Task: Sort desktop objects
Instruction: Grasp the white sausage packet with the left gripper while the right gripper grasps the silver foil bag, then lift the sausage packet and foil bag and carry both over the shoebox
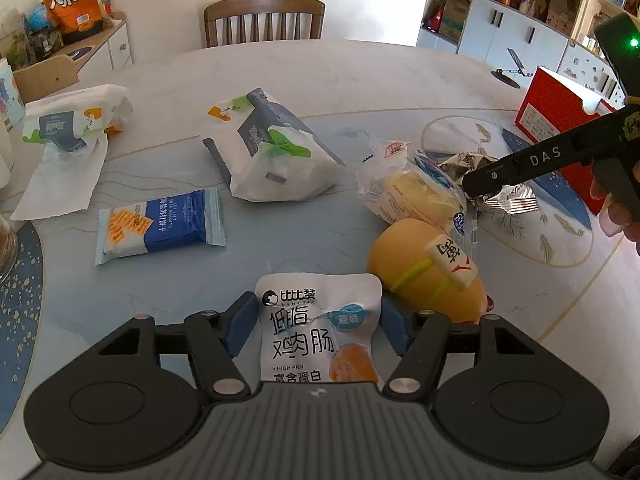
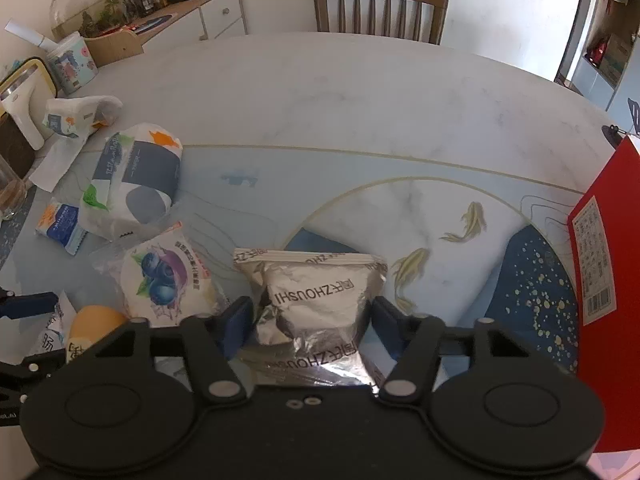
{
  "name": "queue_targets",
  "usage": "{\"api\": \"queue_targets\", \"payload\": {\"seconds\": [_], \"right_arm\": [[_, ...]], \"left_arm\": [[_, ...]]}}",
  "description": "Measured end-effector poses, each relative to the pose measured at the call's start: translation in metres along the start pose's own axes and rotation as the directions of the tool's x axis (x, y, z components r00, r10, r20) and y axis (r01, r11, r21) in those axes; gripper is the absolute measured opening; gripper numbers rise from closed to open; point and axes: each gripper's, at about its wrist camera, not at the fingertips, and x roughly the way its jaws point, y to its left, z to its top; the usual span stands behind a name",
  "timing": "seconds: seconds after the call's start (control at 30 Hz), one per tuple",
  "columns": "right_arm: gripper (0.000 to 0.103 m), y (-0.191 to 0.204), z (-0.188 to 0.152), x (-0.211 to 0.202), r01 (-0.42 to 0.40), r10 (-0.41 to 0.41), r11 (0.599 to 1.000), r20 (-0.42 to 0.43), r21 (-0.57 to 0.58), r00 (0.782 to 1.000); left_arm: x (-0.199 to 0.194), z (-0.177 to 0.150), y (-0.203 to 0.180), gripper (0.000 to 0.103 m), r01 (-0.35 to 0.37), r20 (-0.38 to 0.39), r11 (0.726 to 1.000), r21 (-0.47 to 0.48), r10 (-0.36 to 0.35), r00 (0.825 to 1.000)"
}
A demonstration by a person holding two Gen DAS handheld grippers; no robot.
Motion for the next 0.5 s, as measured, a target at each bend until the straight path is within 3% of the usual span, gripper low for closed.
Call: {"api": "queue_targets", "payload": {"seconds": [0.13, 0.23, 0.5], "right_arm": [[0.058, 0.000, 0.000, 0.001, -0.005, 0.005, 1.000, -0.004, 0.009, 1.000], [0.049, 0.003, 0.001, -0.002, -0.012, 0.012, 1.000, 0.003, 0.003, 1.000], [0.047, 0.002, -0.005, -0.012, -0.028, 0.028, 0.999, -0.004, 0.017, 1.000]], "left_arm": [[-0.002, -0.001, 0.002, 0.064, 0.000, 0.004, 1.000, -0.026, 0.000, 1.000], [-0.003, -0.002, 0.004, 0.064, 0.000, 0.006, 0.999, -0.045, 0.001, 1.000], [-0.010, -0.006, 0.009, 0.062, 0.001, 0.009, 0.996, -0.090, 0.000, 1.000]]}}
